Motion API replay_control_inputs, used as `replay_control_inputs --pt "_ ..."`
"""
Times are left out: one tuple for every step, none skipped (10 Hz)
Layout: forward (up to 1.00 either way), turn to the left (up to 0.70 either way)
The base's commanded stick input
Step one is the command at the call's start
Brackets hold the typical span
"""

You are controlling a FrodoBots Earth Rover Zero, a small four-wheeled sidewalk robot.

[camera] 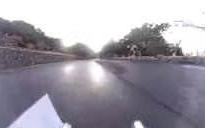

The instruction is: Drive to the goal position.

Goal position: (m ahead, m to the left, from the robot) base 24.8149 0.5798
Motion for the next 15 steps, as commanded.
replay_control_inputs --pt "0.5 0.0" --pt "0.5 0.0" --pt "0.5 0.0" --pt "0.5 0.0" --pt "0.5 0.0" --pt "0.5 0.0" --pt "0.5 0.0" --pt "0.5 0.0" --pt "0.5 0.0" --pt "0.5 0.0" --pt "0.5 0.0" --pt "0.5 0.0" --pt "0.5 0.0" --pt "0.5 0.0" --pt "0.5 0.0"
